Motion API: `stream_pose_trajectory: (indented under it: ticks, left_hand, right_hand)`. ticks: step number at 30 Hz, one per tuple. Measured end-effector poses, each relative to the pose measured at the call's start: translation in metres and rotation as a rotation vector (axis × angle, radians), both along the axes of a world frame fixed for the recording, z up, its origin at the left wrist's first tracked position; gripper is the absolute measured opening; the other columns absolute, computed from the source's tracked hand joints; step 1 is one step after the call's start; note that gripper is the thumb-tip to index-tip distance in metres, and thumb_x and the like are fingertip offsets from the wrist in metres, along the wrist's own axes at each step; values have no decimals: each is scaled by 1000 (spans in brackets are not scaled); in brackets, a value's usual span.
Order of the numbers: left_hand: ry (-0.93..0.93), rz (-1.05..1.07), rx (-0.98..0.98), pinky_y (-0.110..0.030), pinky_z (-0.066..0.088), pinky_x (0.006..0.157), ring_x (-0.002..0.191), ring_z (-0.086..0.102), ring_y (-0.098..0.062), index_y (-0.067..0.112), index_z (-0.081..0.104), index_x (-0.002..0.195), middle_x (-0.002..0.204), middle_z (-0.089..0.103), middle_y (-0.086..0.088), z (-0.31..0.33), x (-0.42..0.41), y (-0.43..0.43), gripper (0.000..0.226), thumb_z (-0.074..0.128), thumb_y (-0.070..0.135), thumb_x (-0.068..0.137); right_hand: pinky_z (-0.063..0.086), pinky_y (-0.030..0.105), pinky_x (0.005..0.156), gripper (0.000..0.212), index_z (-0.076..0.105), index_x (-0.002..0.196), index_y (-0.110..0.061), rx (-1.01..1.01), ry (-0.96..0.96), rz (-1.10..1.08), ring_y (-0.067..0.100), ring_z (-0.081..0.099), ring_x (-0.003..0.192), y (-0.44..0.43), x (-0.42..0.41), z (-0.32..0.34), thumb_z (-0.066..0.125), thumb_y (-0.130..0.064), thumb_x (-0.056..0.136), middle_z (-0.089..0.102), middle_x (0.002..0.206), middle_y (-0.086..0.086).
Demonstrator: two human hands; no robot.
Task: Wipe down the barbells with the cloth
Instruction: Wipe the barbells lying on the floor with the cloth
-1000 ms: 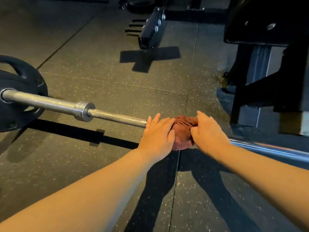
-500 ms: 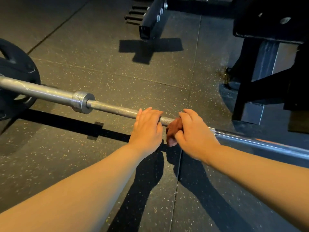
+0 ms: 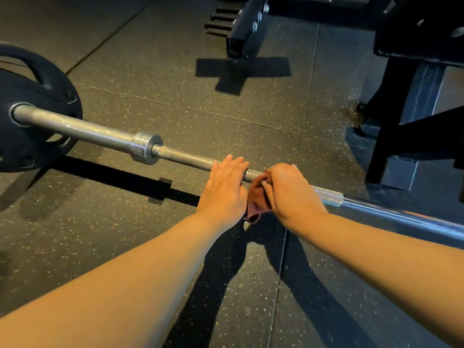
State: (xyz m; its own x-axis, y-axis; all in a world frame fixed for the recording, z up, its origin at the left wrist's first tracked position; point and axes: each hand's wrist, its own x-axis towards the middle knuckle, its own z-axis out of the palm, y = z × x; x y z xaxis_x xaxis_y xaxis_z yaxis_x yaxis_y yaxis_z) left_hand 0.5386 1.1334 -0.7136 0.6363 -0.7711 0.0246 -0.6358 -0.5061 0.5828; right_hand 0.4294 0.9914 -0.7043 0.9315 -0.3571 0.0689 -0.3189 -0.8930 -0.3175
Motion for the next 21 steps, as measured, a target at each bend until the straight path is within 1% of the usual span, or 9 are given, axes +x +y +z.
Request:
stream_pose_trajectory:
  ticks: [1, 4, 7, 9, 11, 14, 16, 18, 21]
  left_hand:
    - [-3, 5, 0, -17, -24, 114, 155, -1, -8, 19, 32, 156, 167, 22, 5, 0, -1, 0, 58, 38, 7, 100]
    - [-39, 11, 5, -15, -25, 113, 156, -3, -8, 21, 28, 158, 168, 18, 6, -1, 1, 6, 64, 39, 5, 98]
    - [-88, 37, 16, -26, -18, 121, 156, -4, -9, 23, 25, 160, 169, 14, 8, -2, 5, 17, 66, 40, 6, 99]
    - [-78, 30, 22, -30, -15, 123, 156, -3, -9, 24, 24, 160, 169, 14, 10, -2, 8, 21, 64, 41, 7, 100]
    - [-58, 7, 33, -30, -15, 123, 156, -2, -9, 23, 25, 160, 168, 17, 10, -1, 10, 22, 63, 41, 8, 101]
    - [15, 21, 33, -31, -13, 124, 156, -5, -12, 19, 24, 160, 168, 16, 6, 2, 5, 15, 61, 40, 8, 102]
    - [57, 53, 39, -35, -10, 126, 156, -9, -14, 16, 21, 160, 170, 10, 3, 3, -3, 8, 61, 39, 9, 102]
    - [75, 84, 52, -38, -8, 127, 156, -13, -15, 14, 17, 162, 171, 1, 2, 3, -8, 5, 63, 36, 9, 102]
    - [57, 90, 66, -38, -9, 127, 155, -14, -12, 19, 14, 162, 171, -2, 6, 2, -6, 9, 67, 36, 7, 101]
  right_hand:
    - [41, 49, 101, 11, 60, 103, -12, -1, -2, 40, 30, 55, 99, 8, 13, 0, 53, -20, 100, 59, 100, 6]
    - [47, 47, 98, 34, 58, 120, -9, 20, 55, 182, 29, 57, 103, 15, 30, 7, 68, -26, 93, 59, 114, 11]
    - [45, 36, 76, 14, 56, 96, -13, -65, 72, 238, 26, 56, 87, -9, 7, 22, 59, -26, 93, 56, 96, 5]
    - [39, 36, 70, 18, 50, 83, -16, -184, 95, 174, 25, 53, 79, -31, -21, 26, 53, -32, 91, 52, 83, 0]
    - [44, 39, 72, 18, 54, 90, -15, -99, 95, 28, 24, 54, 81, -35, -40, 25, 54, -32, 94, 55, 88, 0]
    - [51, 42, 74, 10, 61, 95, -10, 83, 12, -94, 26, 58, 85, -12, -29, 14, 54, -17, 96, 60, 95, 5]
    - [48, 38, 73, 15, 63, 92, -8, 83, 1, -67, 27, 59, 86, 7, -5, 13, 52, -15, 99, 61, 96, 8]
    - [39, 36, 76, 18, 58, 102, -6, 37, 24, 14, 31, 55, 95, 16, 14, 14, 48, -21, 105, 58, 107, 14]
    - [46, 43, 85, 23, 56, 116, -12, 94, 99, 138, 31, 55, 103, 3, 17, 17, 46, -30, 105, 58, 116, 11]
